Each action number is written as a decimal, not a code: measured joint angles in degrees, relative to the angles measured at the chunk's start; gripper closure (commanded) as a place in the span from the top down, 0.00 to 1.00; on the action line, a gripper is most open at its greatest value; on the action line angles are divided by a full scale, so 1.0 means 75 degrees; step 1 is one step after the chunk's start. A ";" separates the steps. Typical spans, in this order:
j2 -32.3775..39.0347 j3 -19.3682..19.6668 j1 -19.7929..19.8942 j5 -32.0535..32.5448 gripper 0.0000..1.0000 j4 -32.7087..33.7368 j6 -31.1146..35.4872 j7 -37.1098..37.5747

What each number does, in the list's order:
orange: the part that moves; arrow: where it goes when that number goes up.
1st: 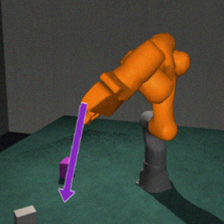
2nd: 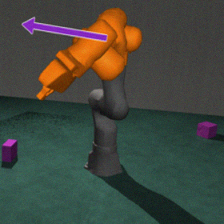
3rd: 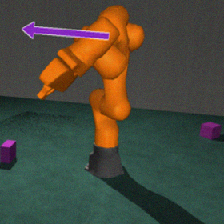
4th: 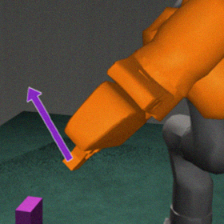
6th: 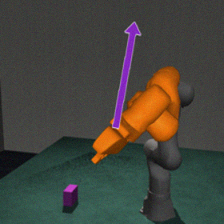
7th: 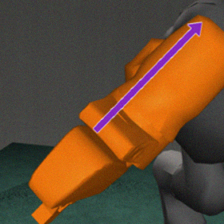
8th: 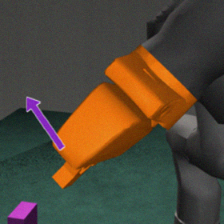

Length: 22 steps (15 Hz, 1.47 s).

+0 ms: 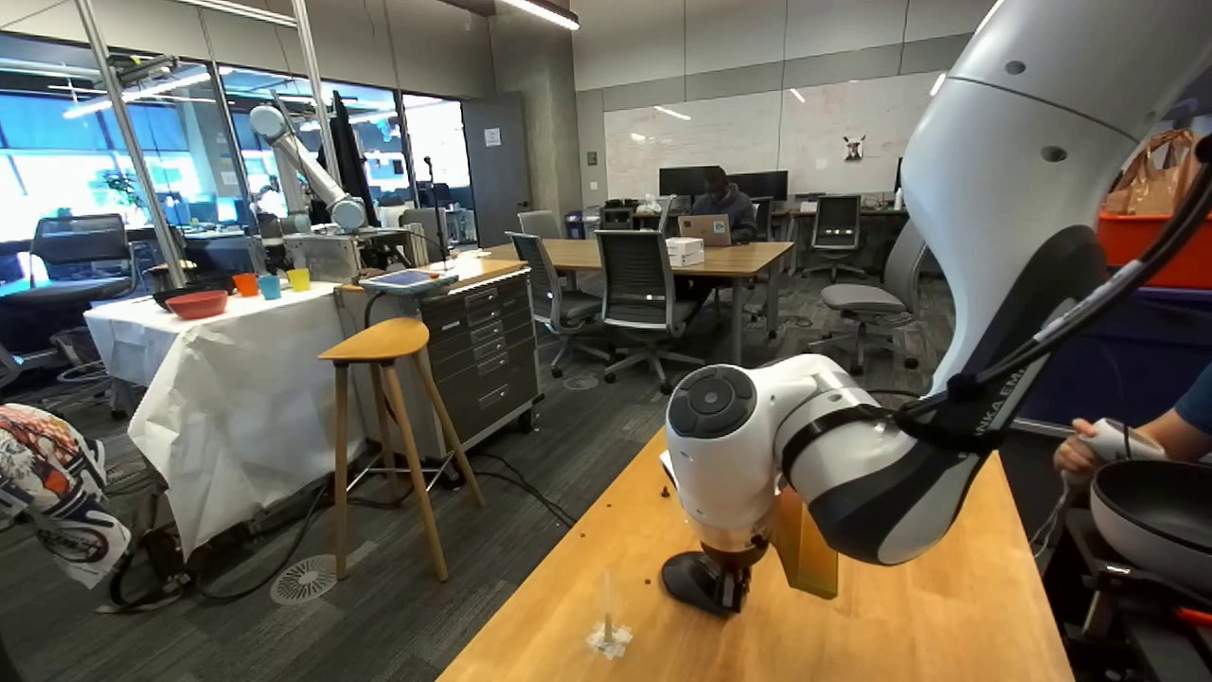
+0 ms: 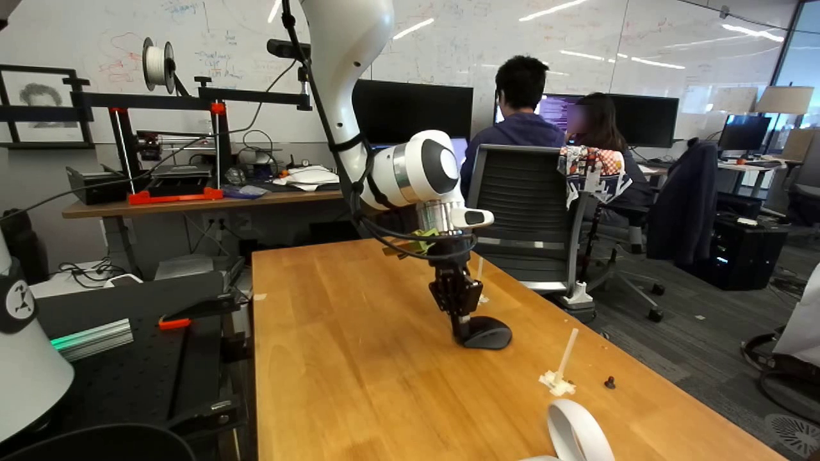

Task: Push the black mouse slightly forward.

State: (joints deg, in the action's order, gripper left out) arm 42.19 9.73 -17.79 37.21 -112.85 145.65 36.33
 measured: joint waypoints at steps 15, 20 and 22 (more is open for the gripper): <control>-0.3994 -0.1077 0.1339 -0.3600 0.15 -0.1281 -0.1914 -0.3609; -0.4994 -0.1118 0.1729 -0.4401 0.14 -0.1232 -0.3438 -0.4702; -0.5284 -0.1118 0.1795 -0.4632 0.16 -0.1206 -0.3828 -0.4995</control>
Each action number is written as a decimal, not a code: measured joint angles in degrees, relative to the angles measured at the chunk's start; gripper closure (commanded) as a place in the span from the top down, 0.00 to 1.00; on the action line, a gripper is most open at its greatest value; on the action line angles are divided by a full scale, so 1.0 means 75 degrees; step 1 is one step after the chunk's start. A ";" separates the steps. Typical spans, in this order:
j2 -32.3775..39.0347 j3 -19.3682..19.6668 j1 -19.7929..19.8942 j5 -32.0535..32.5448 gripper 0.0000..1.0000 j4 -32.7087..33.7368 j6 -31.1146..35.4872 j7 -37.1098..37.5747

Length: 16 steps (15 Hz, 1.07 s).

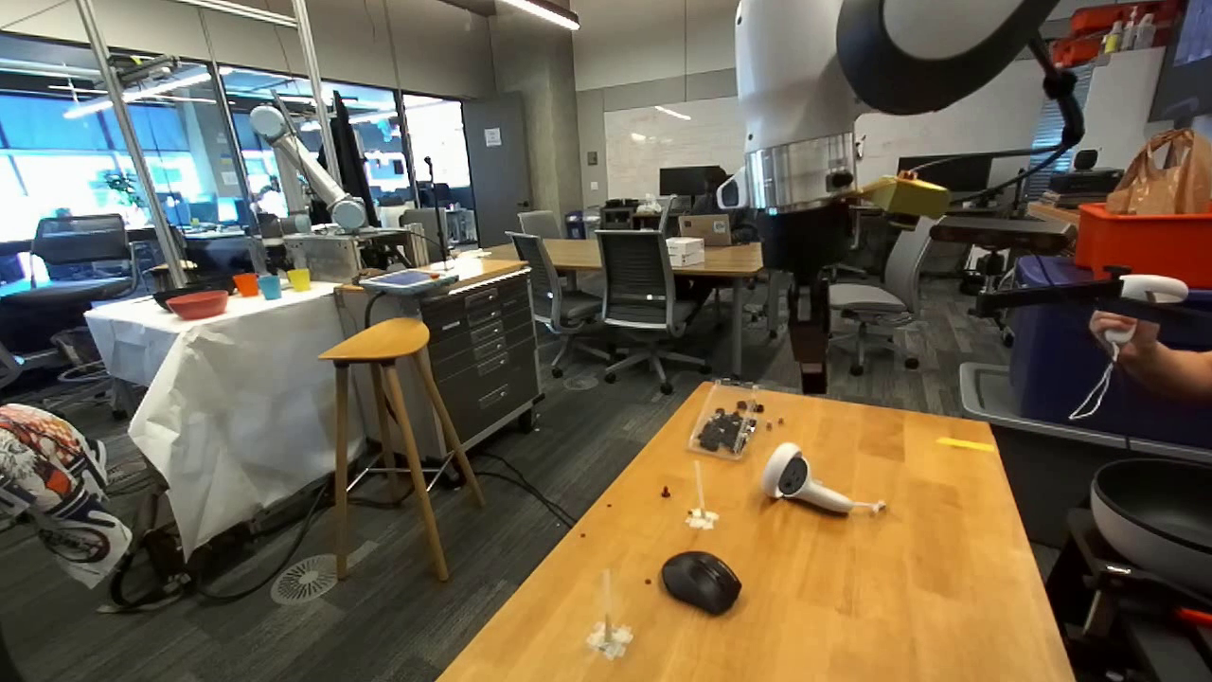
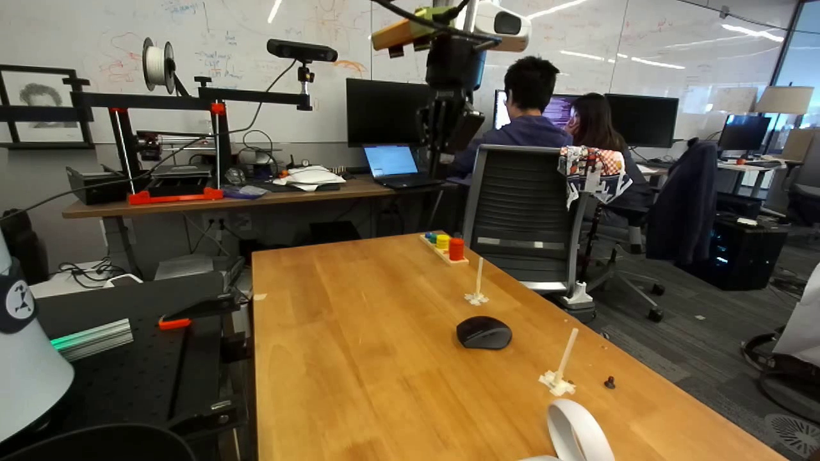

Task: Push the black mouse slightly forward.

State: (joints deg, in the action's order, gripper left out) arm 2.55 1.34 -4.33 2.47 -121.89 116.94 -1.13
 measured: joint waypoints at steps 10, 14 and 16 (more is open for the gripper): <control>-0.0590 -0.0003 0.0089 -0.0256 0.63 -0.0005 -0.0825 -0.0304; -0.0590 -0.0003 0.0093 -0.0256 0.63 -0.0006 -0.0847 -0.0304; -0.0590 -0.0003 0.0093 -0.0256 0.63 -0.0006 -0.0848 -0.0304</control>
